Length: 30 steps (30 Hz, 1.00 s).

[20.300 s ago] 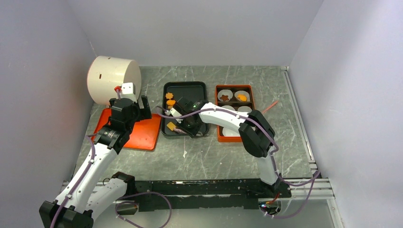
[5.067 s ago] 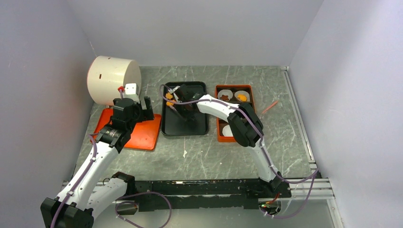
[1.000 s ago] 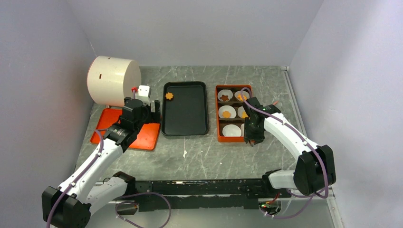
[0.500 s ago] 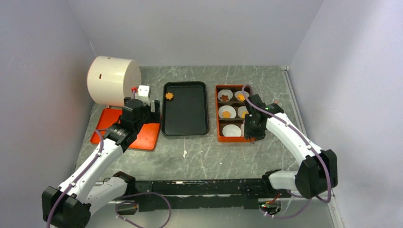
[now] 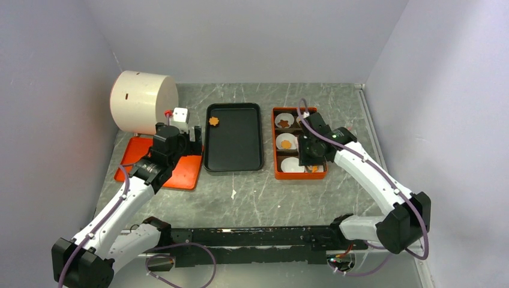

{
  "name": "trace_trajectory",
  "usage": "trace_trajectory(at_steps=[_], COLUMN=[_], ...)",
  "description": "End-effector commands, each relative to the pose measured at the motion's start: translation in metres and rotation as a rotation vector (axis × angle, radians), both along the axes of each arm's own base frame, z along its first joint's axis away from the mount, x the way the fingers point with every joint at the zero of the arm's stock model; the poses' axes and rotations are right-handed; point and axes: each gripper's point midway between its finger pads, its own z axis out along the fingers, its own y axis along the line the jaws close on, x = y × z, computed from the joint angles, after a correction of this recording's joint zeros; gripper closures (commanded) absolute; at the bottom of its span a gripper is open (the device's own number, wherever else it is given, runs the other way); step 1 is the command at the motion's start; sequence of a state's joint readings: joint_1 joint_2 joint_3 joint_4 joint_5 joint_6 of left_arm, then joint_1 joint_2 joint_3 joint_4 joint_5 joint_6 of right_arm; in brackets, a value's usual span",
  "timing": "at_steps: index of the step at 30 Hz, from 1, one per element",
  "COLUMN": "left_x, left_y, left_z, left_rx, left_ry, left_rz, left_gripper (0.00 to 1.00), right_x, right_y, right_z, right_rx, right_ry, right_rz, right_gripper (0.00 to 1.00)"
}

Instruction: Pack the cookies

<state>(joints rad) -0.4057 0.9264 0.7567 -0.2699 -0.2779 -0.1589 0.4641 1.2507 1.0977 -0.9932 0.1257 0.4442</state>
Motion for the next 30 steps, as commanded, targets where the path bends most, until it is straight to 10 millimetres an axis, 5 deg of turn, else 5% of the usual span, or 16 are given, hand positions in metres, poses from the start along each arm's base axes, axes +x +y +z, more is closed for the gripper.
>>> trace_trajectory(at_steps=[1,17,30], left_x=[0.002,-0.001,-0.002], left_y=[-0.002,0.005,0.007], left_z=[0.015,0.022,0.025], left_rx=[-0.018,-0.033,-0.044], left_ry=[-0.060,-0.069,-0.067], left_rz=[-0.006,0.036,0.050], left_gripper=[0.02,0.02,0.02], right_x=[0.024,0.075,0.123], right_y=[0.045,0.184,0.243], right_z=[0.024,0.008,-0.044], right_rx=[0.040,0.114,0.032], right_ry=[-0.137,-0.259,-0.277], right_rz=[0.122,0.456,0.578], right_gripper=[0.64,0.63,0.63])
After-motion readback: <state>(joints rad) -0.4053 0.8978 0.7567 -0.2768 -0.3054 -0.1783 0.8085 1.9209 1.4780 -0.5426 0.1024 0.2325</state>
